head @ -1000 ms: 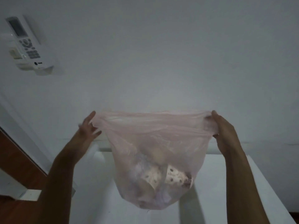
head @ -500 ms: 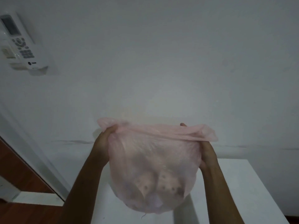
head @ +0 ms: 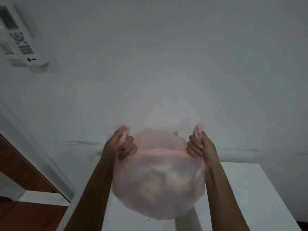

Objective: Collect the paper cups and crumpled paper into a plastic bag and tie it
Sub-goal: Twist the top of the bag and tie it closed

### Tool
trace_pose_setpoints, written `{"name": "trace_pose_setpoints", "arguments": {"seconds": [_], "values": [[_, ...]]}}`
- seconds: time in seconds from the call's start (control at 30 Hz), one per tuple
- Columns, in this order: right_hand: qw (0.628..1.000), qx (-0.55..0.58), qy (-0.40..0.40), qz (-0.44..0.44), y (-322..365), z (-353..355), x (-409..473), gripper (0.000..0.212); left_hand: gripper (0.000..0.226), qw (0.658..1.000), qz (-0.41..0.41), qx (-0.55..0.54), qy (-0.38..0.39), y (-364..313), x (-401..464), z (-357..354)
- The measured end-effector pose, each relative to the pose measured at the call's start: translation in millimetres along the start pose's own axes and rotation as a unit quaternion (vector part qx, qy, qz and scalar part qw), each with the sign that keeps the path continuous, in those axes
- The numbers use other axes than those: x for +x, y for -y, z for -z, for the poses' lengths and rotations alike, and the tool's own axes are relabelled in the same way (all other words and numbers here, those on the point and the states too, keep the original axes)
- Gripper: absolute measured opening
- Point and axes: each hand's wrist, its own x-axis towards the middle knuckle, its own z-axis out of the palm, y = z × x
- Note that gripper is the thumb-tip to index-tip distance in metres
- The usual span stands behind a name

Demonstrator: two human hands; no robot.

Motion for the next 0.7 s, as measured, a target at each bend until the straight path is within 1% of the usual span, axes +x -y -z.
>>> {"name": "trace_pose_setpoints", "arguments": {"seconds": [0.03,0.07,0.1,0.17,0.23,0.27,0.33,0.4,0.47,0.5,0.57,0.63,0.7], "values": [[0.996,-0.074,-0.043,0.011,0,-3,-3,0.052,0.047,0.998,0.008,0.068,-0.012,4,1,0],[0.989,-0.129,-0.067,0.030,0,-9,-6,0.051,0.043,0.990,0.014,0.140,-0.014,9,2,-1],[0.983,-0.168,-0.069,0.039,0,-16,-8,0.050,0.042,0.977,0.016,0.213,-0.001,13,2,-3],[0.973,-0.224,-0.048,0.025,-3,-28,-11,0.048,0.043,0.935,0.013,0.354,0.030,22,3,-5],[0.957,-0.289,-0.015,0.005,-8,-36,-14,0.048,0.037,0.893,0.009,0.449,0.033,30,4,-7],[0.946,-0.323,0.002,0.000,-12,-38,-15,0.047,0.039,0.878,0.018,0.478,0.034,35,5,-8],[0.926,-0.376,0.032,-0.006,-19,-36,-16,0.040,0.063,0.855,0.045,0.516,0.028,42,4,-10],[0.903,-0.425,0.052,-0.027,-26,-30,-18,0.029,0.070,0.831,0.043,0.553,0.039,46,1,-9],[0.876,-0.474,0.070,-0.061,-32,-23,-18,0.021,0.080,0.796,0.035,0.601,0.062,49,-2,-7],[0.862,-0.496,0.077,-0.076,-35,-20,-17,0.019,0.082,0.776,0.037,0.625,0.076,51,-2,-5],[0.837,-0.532,0.083,-0.095,-41,-12,-13,0.019,0.078,0.745,0.054,0.659,0.090,55,-1,2],[0.826,-0.547,0.079,-0.110,-43,-7,-10,0.016,0.072,0.717,0.070,0.685,0.106,59,1,3],[0.815,-0.564,0.072,-0.111,-46,-4,-7,0.014,0.069,0.689,0.085,0.713,0.104,63,3,-1]]}}
